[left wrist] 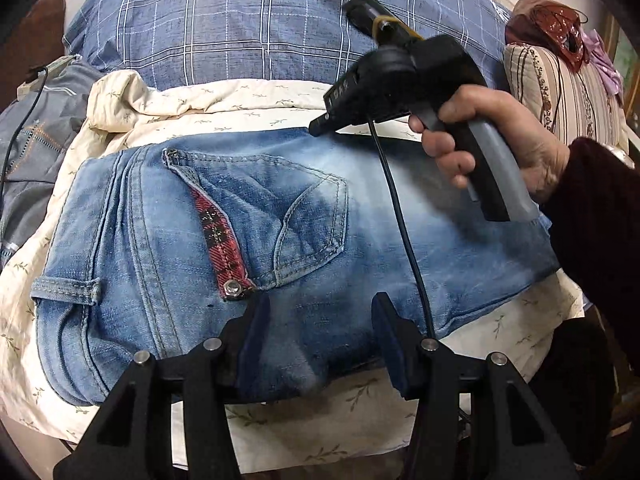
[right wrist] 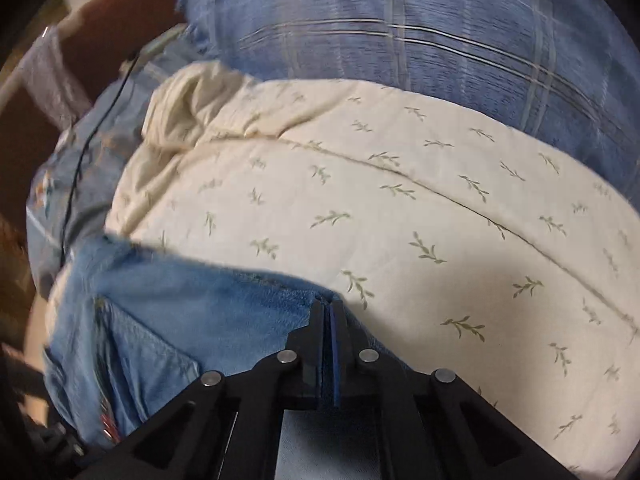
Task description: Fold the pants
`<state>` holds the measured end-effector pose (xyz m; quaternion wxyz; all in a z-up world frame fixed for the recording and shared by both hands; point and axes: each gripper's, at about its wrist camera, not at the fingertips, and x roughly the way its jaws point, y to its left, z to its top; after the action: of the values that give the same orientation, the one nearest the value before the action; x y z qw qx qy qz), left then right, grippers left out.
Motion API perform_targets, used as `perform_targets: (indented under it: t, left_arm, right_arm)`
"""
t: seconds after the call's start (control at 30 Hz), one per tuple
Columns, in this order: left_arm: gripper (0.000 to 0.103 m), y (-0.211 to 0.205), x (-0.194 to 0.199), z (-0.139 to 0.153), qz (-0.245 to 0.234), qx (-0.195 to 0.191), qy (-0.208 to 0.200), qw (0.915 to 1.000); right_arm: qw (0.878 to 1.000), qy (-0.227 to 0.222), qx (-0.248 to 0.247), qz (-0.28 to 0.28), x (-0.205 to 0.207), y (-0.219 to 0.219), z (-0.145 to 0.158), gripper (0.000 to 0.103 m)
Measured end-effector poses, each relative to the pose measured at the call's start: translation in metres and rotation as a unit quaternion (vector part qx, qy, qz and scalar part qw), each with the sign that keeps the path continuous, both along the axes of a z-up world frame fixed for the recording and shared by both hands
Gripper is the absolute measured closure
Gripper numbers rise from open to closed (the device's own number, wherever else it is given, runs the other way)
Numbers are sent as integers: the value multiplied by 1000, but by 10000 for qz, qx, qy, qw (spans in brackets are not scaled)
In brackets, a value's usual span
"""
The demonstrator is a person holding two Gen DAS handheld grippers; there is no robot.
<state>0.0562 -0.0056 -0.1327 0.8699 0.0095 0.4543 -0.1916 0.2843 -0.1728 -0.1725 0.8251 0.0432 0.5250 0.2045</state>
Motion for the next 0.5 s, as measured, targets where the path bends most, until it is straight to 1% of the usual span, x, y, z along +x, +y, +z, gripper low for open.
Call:
perform_targets:
  t: [0.07, 0.1, 0.17, 0.23, 0.3, 0.33, 0.4, 0.47, 0.5]
  left_arm:
    - [49, 7, 0, 5, 47, -217, 131, 9997]
    - [49, 11, 0, 8, 83, -336, 176, 9992]
    - [49, 21, 1, 18, 195, -442, 191, 9987]
    - [49, 30, 0, 30, 271, -529, 87, 9982]
    - [47, 41, 0, 42, 394, -481, -106, 9980]
    - [43, 45, -1, 45, 486, -410, -174, 9978]
    - [42, 56, 2, 45, 709, -265, -229, 9969]
    - [42, 69, 6, 38, 957, -176, -61, 9952]
    - [42, 73, 7, 33, 1009, -184, 46, 9947]
  right_arm:
    - [9990, 153, 397, -103, -2, -8, 6, 99]
    - [9983, 127, 554, -112, -5, -12, 12, 99]
    - [9964, 11, 814, -214, -16, -28, 28, 99]
    - [9943, -94, 984, -410, -30, -50, 41, 99]
    - [9916, -122, 1108, -650, -52, -77, 50, 99]
    - [9914, -128, 1097, -708, -62, -87, 52, 98]
    - [9918, -98, 1044, -728, -91, -106, 53, 98]
    - [9915, 24, 1033, -788, -125, -120, 47, 97]
    - [9907, 82, 1088, -815, -139, -124, 42, 97]
